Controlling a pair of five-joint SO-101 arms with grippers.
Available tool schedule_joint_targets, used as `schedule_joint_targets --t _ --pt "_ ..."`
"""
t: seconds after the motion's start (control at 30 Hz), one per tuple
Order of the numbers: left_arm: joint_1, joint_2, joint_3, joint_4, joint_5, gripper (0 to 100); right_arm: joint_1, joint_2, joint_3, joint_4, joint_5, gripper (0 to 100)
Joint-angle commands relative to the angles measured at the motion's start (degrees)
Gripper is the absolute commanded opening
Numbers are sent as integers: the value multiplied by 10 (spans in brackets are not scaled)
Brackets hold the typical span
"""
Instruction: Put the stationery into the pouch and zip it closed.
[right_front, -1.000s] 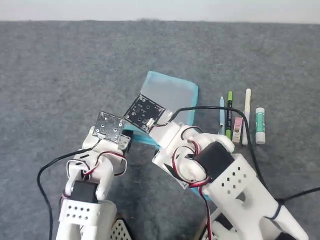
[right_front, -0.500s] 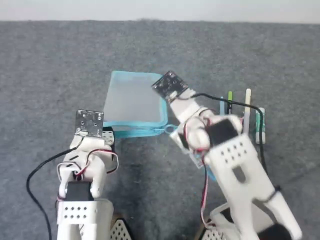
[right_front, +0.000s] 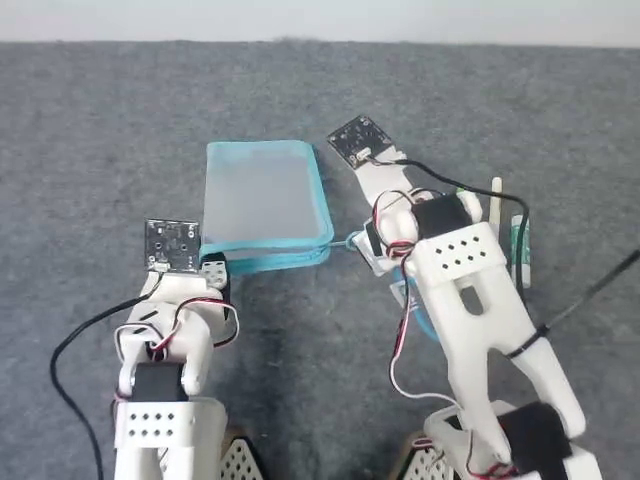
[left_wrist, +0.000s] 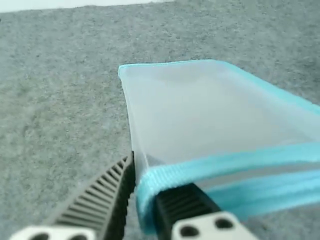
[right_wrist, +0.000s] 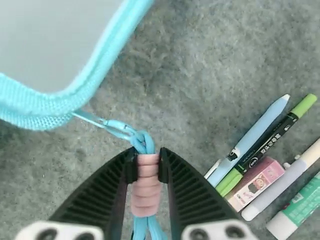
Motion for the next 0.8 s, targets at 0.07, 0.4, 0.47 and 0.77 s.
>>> schedule_joint_targets --t 0.07,0.4,0.47,0.77 --pt "-13 -9 -5 -12 11 10 31 12 -20 19 3 51" --pt "-13 -11 0 -13 12 10 121 -84 -58 150 -4 297" --pt "-13 -11 0 -14 13 10 182 -80 -72 156 -4 276" --pt "-16 -12 -1 -13 20 10 284 103 -82 79 19 154"
